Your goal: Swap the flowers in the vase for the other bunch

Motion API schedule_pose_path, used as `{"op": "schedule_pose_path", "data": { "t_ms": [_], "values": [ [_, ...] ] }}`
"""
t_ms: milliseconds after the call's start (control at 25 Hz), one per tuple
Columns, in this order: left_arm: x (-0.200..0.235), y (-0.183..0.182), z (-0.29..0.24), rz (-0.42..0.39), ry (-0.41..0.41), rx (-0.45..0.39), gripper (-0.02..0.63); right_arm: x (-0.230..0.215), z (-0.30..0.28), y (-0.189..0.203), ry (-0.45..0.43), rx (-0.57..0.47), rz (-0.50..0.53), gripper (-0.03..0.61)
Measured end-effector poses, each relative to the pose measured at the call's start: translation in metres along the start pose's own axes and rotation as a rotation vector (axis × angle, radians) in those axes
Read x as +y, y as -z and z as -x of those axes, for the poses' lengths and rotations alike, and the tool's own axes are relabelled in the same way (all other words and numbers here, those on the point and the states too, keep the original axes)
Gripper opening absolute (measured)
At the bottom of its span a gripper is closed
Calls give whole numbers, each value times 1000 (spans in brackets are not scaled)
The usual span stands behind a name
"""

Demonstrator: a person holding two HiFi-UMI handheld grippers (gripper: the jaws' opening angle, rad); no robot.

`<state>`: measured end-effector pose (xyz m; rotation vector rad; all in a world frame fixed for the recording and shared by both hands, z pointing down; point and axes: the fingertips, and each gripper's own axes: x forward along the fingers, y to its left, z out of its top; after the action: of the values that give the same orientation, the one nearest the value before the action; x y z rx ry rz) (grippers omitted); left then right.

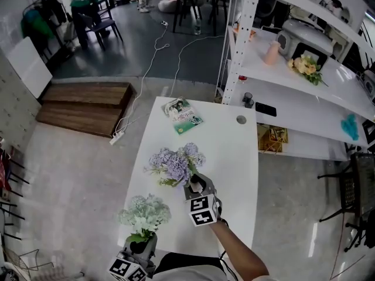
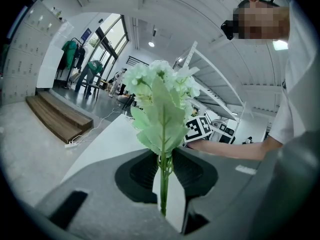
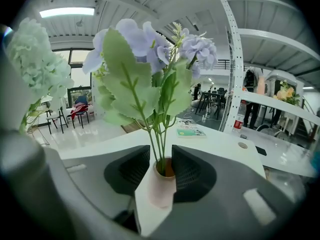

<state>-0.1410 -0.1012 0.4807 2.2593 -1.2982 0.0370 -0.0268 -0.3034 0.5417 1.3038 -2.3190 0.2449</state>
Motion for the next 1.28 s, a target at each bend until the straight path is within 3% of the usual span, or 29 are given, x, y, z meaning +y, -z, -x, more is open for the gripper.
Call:
{"op": "schedule_pose_path", "data": {
  "t_ms": [600, 1280],
  "values": [
    [0, 3, -2, -1, 4, 6, 78, 0, 0, -2, 7, 6, 56, 47],
    [13, 5, -2, 24, -3, 13, 78, -4, -2, -3, -22, 1, -45, 21]
  ]
}}
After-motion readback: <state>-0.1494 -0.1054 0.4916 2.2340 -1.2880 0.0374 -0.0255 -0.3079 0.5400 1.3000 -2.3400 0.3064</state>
